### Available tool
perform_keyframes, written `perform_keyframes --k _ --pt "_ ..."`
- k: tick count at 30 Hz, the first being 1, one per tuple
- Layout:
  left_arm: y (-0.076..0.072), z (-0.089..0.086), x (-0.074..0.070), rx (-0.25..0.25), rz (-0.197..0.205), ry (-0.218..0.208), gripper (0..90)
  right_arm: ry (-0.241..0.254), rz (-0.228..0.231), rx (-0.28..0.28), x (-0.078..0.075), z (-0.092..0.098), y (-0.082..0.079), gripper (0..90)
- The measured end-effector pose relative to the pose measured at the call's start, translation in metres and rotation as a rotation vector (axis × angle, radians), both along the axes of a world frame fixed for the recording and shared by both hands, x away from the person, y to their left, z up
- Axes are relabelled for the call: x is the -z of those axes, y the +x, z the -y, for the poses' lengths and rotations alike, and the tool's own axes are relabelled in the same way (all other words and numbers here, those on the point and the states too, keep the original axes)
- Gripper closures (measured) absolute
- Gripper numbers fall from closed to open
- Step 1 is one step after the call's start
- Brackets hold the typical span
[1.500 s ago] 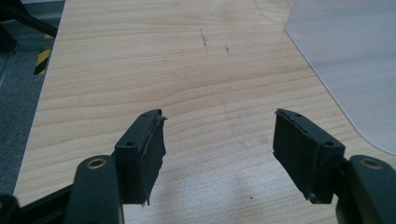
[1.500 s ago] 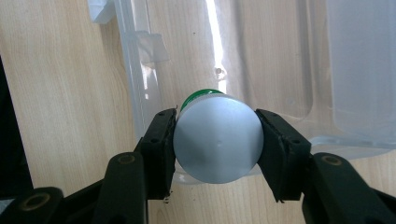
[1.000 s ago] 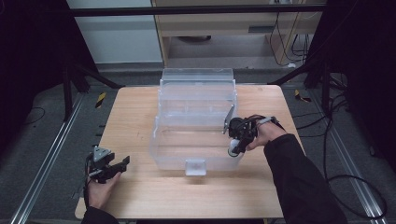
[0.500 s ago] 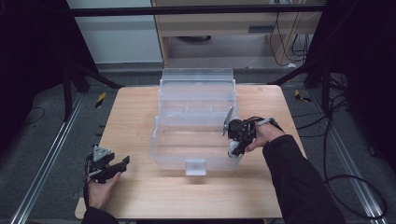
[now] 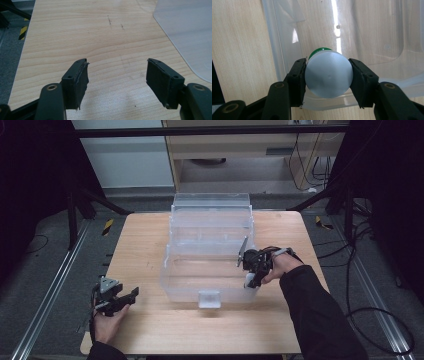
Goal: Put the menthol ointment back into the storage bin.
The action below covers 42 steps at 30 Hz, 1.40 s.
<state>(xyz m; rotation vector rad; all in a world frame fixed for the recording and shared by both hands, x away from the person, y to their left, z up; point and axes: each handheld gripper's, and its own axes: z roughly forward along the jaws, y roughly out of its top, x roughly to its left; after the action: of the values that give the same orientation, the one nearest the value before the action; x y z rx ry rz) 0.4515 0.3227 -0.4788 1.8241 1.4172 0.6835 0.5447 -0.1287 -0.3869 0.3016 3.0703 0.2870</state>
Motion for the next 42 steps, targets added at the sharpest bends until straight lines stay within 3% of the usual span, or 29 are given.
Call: perform_keyframes --k 18,25,31,34,37,41,42 --pt "0.0 0.0 0.0 0.001 -0.002 0.0 33.5 -0.014 -0.01 0.005 0.006 0.001 0.0 49.6" --pt "0.0 0.0 0.0 0.001 -0.002 0.0 33.5 -0.005 -0.002 0.015 0.002 0.003 0.0 50.0" --pt "0.0 0.0 0.0 0.0 -0.001 0.0 33.5 0.035 0.025 0.03 -0.006 0.007 -0.002 48.7" --pt "0.0 0.0 0.0 0.0 -0.001 0.0 33.5 0.081 0.067 0.075 -0.015 0.012 -0.005 44.8" --pt "0.0 0.0 0.0 0.0 -0.001 0.001 33.5 0.094 0.094 0.092 -0.018 0.015 -0.006 42.6" --pt "0.0 0.0 0.0 -0.001 -0.003 0.001 33.5 0.186 0.162 0.132 -0.029 0.024 -0.015 31.5" --pt "0.0 0.0 0.0 -0.001 -0.003 0.001 33.4 0.186 0.162 0.132 -0.029 0.024 -0.015 31.5"
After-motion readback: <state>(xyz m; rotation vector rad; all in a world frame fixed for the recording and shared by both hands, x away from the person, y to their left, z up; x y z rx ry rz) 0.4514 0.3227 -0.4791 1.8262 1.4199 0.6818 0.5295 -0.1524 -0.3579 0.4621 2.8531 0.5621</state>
